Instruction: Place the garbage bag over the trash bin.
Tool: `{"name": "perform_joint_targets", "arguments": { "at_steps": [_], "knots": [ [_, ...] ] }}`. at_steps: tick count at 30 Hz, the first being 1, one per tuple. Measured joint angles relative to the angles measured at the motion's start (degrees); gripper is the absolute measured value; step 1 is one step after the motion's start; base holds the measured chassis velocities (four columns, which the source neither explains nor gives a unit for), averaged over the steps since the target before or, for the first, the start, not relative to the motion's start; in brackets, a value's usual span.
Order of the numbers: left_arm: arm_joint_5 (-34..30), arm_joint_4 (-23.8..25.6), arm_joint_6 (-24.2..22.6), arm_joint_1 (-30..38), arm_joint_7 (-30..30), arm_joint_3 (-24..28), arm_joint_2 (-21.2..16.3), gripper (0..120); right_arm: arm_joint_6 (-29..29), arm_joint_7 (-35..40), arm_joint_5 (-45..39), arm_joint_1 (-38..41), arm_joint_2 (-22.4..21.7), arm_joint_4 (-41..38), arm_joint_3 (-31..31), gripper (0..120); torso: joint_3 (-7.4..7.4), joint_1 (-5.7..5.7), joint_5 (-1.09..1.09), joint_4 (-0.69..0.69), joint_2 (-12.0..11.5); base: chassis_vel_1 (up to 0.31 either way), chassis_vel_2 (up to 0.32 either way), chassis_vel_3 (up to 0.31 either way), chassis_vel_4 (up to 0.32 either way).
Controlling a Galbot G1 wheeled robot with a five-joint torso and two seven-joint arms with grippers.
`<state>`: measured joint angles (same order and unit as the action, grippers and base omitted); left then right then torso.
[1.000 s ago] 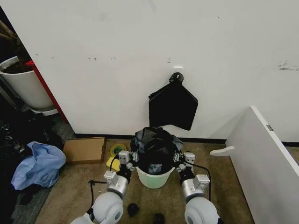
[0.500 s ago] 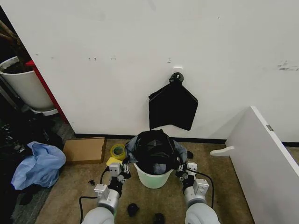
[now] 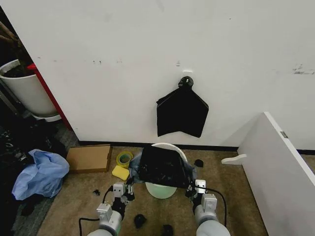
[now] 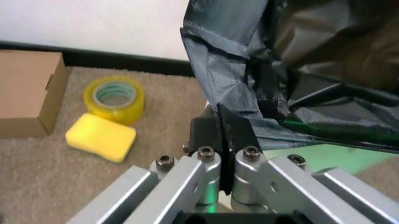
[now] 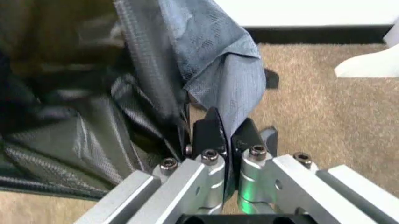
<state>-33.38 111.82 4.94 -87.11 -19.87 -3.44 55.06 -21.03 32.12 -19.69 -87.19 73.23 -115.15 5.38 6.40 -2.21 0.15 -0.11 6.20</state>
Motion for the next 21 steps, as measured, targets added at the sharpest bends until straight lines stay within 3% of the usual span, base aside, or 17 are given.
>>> {"name": "perform_joint_targets", "arguments": {
  "at_steps": [9,13,21],
  "knots": [
    [0.56,-2.38,-1.34,2.2,0.21,0.79,-0.58,0,-0.56,-0.38,0.15,2.4,0.05,3.93,-0.33,0,0.0,0.0,0.0,0.0,0.0,0.0,0.0,0.0,0.0],
    [0.57,-6.23,-2.91,6.82,-0.43,2.17,0.45,0,-0.2,-1.01,0.03,4.74,0.34,8.16,0.05,0,0.0,0.0,-0.01,0.0,0.0,0.0,0.0,0.0,0.0],
    [0.59,-9.67,-3.6,9.77,-1.23,3.5,1.66,0,1.76,-1.26,1.17,6.08,2.09,11.27,0.18,0,0.0,0.0,0.0,0.0,0.0,0.0,0.0,0.0,0.0]
  ]
}}
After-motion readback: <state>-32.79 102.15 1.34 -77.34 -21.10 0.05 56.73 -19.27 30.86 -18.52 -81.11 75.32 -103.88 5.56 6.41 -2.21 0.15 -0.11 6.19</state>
